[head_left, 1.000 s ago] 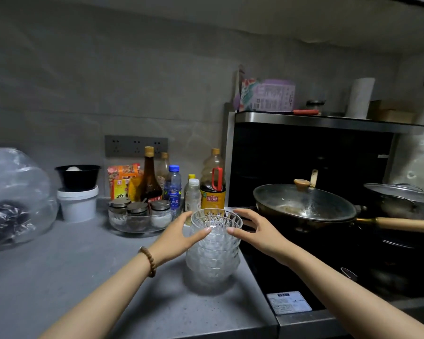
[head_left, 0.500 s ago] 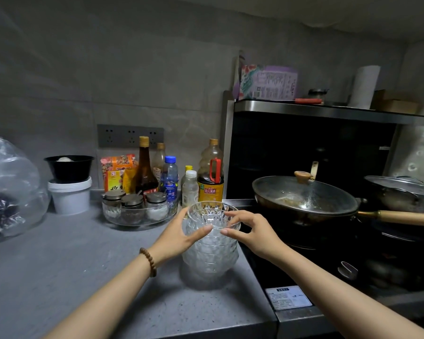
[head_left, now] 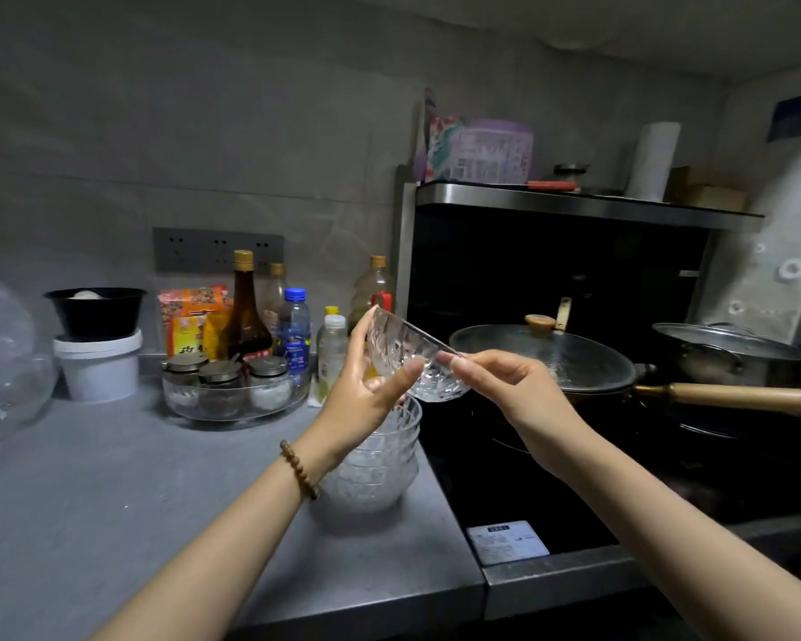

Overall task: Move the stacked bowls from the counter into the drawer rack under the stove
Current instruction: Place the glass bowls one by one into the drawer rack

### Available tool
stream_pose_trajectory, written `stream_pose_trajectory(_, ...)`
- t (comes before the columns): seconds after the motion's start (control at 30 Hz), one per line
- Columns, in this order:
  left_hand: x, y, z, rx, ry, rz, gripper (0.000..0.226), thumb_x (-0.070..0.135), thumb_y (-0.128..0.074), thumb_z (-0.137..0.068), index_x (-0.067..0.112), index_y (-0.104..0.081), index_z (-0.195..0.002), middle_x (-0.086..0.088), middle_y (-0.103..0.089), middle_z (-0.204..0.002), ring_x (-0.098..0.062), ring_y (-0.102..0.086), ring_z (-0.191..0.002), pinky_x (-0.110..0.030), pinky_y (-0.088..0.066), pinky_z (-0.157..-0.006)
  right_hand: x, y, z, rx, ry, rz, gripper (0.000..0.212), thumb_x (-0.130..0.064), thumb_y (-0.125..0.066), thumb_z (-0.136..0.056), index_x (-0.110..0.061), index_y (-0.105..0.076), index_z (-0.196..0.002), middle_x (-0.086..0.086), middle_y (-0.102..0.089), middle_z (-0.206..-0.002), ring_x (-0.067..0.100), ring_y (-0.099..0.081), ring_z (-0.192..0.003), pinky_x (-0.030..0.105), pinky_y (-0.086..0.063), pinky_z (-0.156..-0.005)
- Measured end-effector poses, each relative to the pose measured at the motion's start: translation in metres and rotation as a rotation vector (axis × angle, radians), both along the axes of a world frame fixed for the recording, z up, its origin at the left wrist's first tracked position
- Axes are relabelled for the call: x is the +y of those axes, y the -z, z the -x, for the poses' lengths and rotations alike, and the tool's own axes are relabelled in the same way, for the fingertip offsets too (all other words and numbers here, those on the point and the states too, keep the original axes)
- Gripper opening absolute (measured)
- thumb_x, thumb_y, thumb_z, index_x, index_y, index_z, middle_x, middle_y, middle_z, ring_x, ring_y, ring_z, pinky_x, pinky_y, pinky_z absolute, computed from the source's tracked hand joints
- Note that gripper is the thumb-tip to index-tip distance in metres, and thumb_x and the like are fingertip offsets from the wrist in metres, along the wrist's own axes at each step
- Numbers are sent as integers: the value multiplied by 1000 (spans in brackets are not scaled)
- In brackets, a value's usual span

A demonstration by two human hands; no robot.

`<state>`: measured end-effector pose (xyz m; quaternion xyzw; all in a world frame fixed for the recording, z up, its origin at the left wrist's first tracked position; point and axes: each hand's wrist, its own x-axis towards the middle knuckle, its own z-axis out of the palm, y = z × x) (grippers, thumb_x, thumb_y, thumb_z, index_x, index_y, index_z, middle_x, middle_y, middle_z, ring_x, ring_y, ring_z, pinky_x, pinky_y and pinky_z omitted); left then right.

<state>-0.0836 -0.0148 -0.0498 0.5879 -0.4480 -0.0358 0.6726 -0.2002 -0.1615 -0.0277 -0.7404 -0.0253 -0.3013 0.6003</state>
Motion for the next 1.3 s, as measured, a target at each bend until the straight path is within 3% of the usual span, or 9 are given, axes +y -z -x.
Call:
stream_pose_trajectory(0.1,-21,-2,30,72,56,85,71,58,-68,-63,66,-27,-121,30,-30,-136,8,-47,-117,-16,-55,-71,-12,2,30,43,24,-21,33,-33,-69,-76,-8,-74,-97,-3,-75,-100,0,-68,-95,3,-46,-74)
stream_pose_trajectory(0.2,-43,7,55,137,134,74,72,61,-69,-60,61,-33,-122,28,-43,-129,10,-54,-109,-16,-55,-68,-27,9,66,72,75,17,26,-38,-67,-74,-16,-77,-81,-8,-74,-106,-8,-63,-101,-2,-43,-73)
stream_pose_trajectory(0.27,-60,19,72,195,190,6,78,67,-68,-59,54,-34,-128,17,-49,-132,0,-55,-113,-18,-55,-69,-38,15,91,100,89,54,26,-41,-67,-74,-20,-78,-83,-15,-73,-107,-13,-61,-103,-3,-43,-69)
stream_pose_trajectory(0.4,-94,47,110,308,314,-176,86,76,-61,-58,44,-35,-133,9,-59,-120,-12,-67,-100,-20,-55,-68,-61,35,137,150,116,135,32,-49,-67,-72,-28,-78,-94,-6,-76,-97,2,-68,-96,9,-49,-78)
stream_pose_trajectory(0.57,-130,96,155,450,428,-291,73,74,-58,-55,44,-48,-121,7,-70,-107,-17,-72,-88,-26,-58,-68,-90,74,187,283,75,44,28,-39,-69,-76,-22,-77,-97,4,-76,-97,13,-72,-91,13,-51,-75)
stream_pose_trajectory(0.77,-161,167,179,524,506,-489,95,86,-58,-46,42,-41,-129,3,-63,-121,-26,-71,-90,-26,-57,-69,-113,134,220,470,127,-100,33,-41,-71,-73,-22,-76,-100,5,-76,-99,13,-73,-84,15,-54,-67)
stream_pose_trajectory(1.03,-174,258,178,629,550,-776,92,85,-55,-49,36,-41,-126,4,-65,-110,-21,-72,-86,-35,-58,-82,-128,223,219,698,170,-279,33,-35,-69,-79,-9,-75,-99,0,-77,-90,10,-71,-80,15,-52,-68)
stream_pose_trajectory(1.2,-169,300,177,538,442,-885,93,80,-48,-57,37,-35,-138,3,-56,-128,-17,-68,-96,-31,-57,-82,-137,271,212,826,196,-474,23,-20,-65,-86,-6,-73,-103,2,-77,-93,6,-71,-70,14,-55,-63)
stream_pose_trajectory(1.3,-163,322,172,423,374,-899,80,67,-49,-75,30,-31,-143,3,-52,-136,-5,-53,-108,-20,-39,-96,-143,292,207,926,216,-523,23,-20,-66,-86,-6,-72,-103,4,-77,-89,8,-68,-62,16,-52,-55)
